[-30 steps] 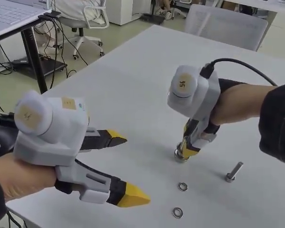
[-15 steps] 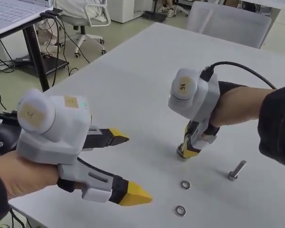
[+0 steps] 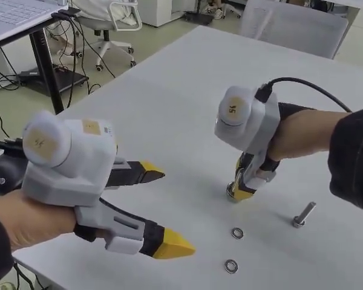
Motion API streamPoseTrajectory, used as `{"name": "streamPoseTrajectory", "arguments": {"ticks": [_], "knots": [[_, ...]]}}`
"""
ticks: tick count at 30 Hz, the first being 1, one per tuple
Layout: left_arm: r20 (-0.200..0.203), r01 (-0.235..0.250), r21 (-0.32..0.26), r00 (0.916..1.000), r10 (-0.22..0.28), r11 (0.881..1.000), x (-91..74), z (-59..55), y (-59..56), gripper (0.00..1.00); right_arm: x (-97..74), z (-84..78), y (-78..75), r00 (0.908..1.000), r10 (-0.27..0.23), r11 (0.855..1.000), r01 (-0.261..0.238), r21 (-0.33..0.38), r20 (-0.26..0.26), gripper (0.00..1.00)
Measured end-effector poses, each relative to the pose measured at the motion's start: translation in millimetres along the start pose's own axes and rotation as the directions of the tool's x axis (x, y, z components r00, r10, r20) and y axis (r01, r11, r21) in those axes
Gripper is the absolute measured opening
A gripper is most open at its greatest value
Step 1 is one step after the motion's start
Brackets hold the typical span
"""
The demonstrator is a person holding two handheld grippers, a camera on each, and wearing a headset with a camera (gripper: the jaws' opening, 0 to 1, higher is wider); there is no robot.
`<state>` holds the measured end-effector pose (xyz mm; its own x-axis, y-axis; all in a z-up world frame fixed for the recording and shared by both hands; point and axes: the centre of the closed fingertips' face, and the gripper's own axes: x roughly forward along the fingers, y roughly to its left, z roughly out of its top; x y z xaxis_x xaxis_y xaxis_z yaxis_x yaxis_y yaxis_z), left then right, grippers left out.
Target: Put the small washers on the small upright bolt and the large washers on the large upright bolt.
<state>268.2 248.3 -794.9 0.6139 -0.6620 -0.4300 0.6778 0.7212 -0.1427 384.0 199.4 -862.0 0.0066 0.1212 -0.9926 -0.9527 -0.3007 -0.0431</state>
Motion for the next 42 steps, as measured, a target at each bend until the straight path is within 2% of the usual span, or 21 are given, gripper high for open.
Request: {"name": "streamPoseTrajectory", "arguments": {"ticks": [16,24,42], "knots": [[-0.005,0.003,0.0,1.0,-0.003,1.0,0.5,-1.1,0.1,0.81,1.8,-2.4,2.1,1.0,0.006,1.0,-0.006,-0.004,0.001,0.27],[-0.005,0.005,0.001,1.0,-0.005,1.0,0.6,-1.1,-0.3,0.81,1.8,-2.3,0.0,0.9998,0.007,1.0,-0.008,0.006,0.017,0.3],[-0.003,0.006,0.005,1.0,-0.006,1.0,0.1,-0.8,-1.5,0.81,-4.9,-16.3,-0.6,0.9998,-0.002,0.999,0.001,0.047,0.022,0.32]]}}
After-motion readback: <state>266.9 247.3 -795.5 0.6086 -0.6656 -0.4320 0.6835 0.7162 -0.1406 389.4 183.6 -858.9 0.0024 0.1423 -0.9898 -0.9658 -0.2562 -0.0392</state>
